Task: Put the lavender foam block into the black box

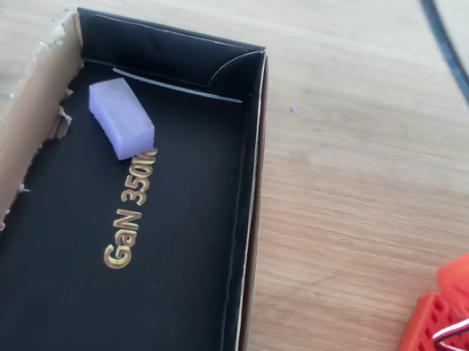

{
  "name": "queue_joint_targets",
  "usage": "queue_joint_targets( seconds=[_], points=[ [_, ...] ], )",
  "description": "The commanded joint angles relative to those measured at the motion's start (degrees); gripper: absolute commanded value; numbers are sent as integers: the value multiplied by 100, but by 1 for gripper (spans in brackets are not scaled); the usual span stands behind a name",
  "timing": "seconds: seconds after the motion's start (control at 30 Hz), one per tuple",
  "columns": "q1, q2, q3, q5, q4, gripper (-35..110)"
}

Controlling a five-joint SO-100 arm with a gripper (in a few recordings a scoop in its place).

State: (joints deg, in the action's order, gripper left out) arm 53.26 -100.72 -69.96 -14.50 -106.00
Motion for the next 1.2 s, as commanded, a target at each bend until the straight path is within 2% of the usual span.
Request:
queue_joint_targets(
  seconds=[0.0,0.33,0.5,0.63,0.8,1.17],
  points=[
    [-650,-229,0,105,105,0],
    [-3067,132,220,958,448,0],
    [-4034,905,800,1521,141,0],
    [-4421,1485,1345,1934,-255,0],
    [-4676,1591,1345,1846,-246,0],
    [-4764,1556,1301,2057,-246,20]
  ],
)
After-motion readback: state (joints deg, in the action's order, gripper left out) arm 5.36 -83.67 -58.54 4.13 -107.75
